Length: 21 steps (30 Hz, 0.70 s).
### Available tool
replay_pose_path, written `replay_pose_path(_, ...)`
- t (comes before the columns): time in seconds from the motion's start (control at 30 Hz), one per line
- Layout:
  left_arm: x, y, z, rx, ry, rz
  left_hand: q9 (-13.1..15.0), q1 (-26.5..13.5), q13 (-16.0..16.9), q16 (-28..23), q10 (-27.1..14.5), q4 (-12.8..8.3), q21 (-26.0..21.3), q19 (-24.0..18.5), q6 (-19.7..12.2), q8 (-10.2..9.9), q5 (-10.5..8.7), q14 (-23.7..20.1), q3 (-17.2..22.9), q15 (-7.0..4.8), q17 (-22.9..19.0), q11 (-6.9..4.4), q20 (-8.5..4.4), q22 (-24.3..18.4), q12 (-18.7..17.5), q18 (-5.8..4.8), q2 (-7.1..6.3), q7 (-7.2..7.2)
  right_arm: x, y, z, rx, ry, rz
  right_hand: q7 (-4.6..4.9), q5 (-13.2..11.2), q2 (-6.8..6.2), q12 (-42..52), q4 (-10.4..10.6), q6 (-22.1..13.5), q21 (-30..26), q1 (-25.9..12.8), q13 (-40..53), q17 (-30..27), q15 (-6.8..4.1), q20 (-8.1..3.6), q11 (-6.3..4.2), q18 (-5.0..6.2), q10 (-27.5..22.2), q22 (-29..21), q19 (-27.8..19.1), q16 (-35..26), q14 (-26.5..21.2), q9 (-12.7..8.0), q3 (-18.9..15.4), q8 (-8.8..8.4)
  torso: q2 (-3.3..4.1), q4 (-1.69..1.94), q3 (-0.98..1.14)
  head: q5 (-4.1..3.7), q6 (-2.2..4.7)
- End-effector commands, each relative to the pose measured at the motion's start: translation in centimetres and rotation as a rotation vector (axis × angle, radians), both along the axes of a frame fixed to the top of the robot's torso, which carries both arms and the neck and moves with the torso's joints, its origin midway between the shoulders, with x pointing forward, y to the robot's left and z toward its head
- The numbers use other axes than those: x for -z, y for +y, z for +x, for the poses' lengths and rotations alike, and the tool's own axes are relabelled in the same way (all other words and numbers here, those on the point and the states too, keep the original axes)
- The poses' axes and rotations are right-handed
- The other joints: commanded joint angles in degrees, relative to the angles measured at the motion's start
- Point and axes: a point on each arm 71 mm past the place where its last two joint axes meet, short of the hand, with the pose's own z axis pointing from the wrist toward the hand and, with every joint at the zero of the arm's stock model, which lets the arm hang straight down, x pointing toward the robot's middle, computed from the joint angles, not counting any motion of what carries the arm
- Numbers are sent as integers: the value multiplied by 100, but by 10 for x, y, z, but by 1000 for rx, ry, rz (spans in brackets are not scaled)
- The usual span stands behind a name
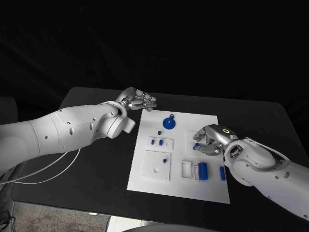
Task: Assemble the parts on the task board
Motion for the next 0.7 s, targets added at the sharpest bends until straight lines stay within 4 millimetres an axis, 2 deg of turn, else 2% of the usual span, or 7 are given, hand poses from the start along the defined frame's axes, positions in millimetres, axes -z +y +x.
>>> replay_pose_path(0.03, 0, -2, -1, 13, 3, -9, 6, -34, 0, -17, -26, 2, 7, 32, -12, -7, -25, -19, -13, 14, -3, -5, 17, -7, 24, -31, -2, 7, 6, 3, -2, -20, 26, -45, 5, -91, 31, 6, -11, 122, 53, -32, 2, 17, -66, -24, -24, 61, 128, 53, 3, 31, -1, -4, 166, -2, -1, -8, -2, -2, -25)
replay_pose_path(0.33, -1, -1, -1, 12, 5, -8, 5, -33, 0, -17, -26, 8, 7, 34, -16, -8, -23, -19, -10, 14, -3, -5, 17, -12, 24, -29, 1, 7, 13, 5, -5, -33, 44, -73, -53, -159, 134, 7, -32, 447, 161, -70, 4, 54, -133, -93, -126, 18, 465, 294, -50, 60, 11, 0, 519, -1, -6, -7, 5, 6, -53)
replay_pose_path(0.7, -1, 0, -1, 9, 5, -8, 6, -35, 0, -17, -28, 16, 7, 36, -15, -7, -22, -21, -9, 15, -3, -5, 18, -15, 24, -29, 3, 6, 11, 7, -6, -35, 19, -66, -114, -231, 385, 12, -35, 719, 229, -31, 8, 79, -209, -176, -223, -21, 724, 473, -42, 52, 52, 9, 745, 11, -7, -10, 5, -7, -71)
